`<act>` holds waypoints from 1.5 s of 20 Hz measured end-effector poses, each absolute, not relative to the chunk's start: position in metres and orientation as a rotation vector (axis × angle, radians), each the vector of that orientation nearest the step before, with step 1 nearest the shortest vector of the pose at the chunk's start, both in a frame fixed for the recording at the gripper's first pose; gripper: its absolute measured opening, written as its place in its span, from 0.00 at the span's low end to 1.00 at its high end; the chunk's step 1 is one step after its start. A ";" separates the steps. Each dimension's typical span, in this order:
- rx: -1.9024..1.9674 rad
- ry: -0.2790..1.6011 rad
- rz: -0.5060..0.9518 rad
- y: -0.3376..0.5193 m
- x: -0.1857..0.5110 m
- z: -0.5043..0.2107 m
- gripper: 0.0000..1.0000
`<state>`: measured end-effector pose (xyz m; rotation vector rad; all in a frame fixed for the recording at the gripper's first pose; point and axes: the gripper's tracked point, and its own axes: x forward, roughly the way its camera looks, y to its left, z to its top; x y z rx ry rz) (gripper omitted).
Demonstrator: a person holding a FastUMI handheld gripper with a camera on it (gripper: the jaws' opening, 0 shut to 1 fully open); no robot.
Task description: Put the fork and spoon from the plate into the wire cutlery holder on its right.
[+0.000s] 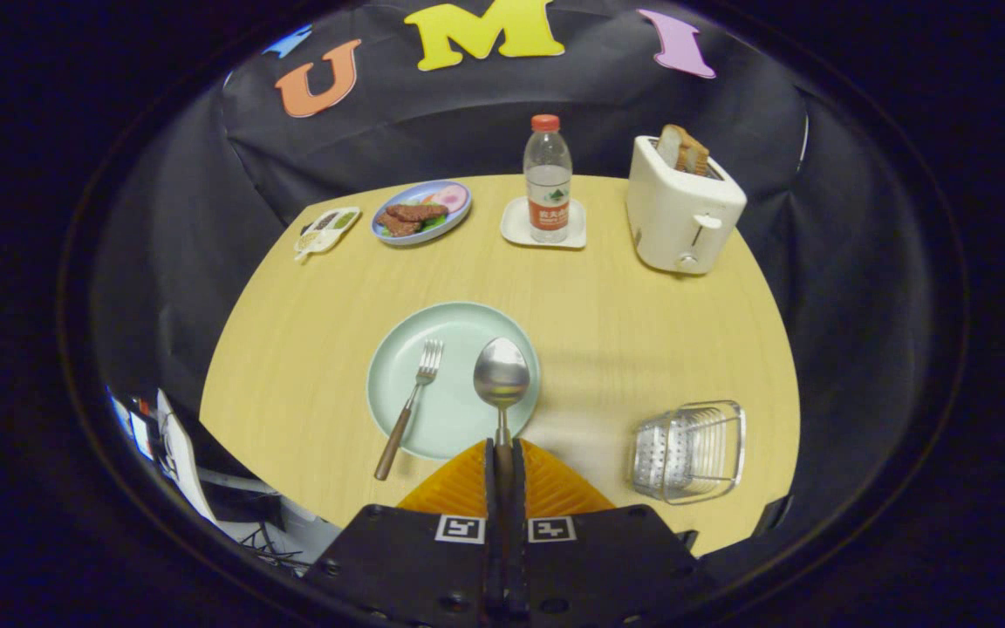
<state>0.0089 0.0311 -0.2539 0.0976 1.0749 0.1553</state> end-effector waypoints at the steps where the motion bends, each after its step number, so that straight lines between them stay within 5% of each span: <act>1: 0.095 1.083 0.140 0.013 0.003 -0.244 0.03; 9: 0.103 1.254 0.011 -0.097 -0.043 -0.249 0.03; 19: 0.260 1.391 -0.024 -0.115 -0.032 -0.304 0.03; 23: 0.291 1.341 -0.058 -0.121 -0.023 -0.302 0.19; 28: 0.173 1.086 -0.024 -0.114 0.001 -0.264 0.81; 30: 0.129 0.971 -0.007 -0.099 0.010 -0.245 0.92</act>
